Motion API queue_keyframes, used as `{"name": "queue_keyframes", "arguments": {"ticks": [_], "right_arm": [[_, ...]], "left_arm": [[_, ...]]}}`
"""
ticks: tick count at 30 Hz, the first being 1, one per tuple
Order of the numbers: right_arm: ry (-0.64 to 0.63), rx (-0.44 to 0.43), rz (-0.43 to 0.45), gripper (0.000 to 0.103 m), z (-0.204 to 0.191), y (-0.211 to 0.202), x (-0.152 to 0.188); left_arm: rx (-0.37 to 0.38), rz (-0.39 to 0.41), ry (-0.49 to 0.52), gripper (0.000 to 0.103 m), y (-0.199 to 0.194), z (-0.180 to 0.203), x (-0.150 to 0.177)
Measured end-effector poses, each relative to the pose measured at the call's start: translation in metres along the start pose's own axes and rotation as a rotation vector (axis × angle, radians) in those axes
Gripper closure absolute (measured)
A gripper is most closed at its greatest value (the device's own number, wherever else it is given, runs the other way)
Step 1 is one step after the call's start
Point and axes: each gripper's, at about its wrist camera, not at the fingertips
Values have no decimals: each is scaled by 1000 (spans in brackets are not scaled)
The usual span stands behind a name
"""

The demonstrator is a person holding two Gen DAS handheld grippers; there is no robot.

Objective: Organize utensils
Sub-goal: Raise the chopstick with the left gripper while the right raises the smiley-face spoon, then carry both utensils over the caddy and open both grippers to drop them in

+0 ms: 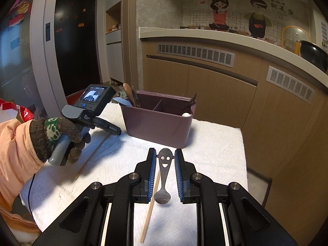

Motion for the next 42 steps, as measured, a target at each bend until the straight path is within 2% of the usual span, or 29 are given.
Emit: {"name": "queue_keyframes", "arguments": {"ticks": [1,2,4,6,11,14,20,22,28,34,38,42], "right_arm": [[4,-3,-5,84,0,3,1],[8,-6,-11,84,-1,4,1],[16,-12,-19,84,-1,7,3],[21,-14,-26,84,0,9,3],[25,-22,-32,84,-1,10,-1],[14,-21,-13,84,-6,4,-8],[-2,-20,53,84,-10,-18,-34],[-7,-14,75,84,-9,-25,-47],[-27,12,134,84,-5,-40,-103],[-15,46,163,84,2,-32,-165],[-4,43,159,84,4,-13,-188],[-24,64,153,84,-5,22,-191]], "left_arm": [[12,11,13,94,-1,1,2],[25,20,19,99,-2,1,5],[44,46,32,99,-10,3,16],[70,105,40,99,-27,5,32],[136,343,121,99,-108,23,77],[184,442,155,99,-158,33,86],[253,612,230,99,-236,62,82],[269,647,244,99,-252,67,75],[254,768,310,99,-295,91,40],[233,845,371,99,-323,121,-1],[244,825,382,99,-315,127,-29],[203,791,375,99,-287,123,-49]]}}
Point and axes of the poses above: each gripper's, at about its wrist camera, not at the fingertips, and y roughly the way its jaws point, z to its right, x to its underside, and after that the axes turned 12 degrees about x, right-handed
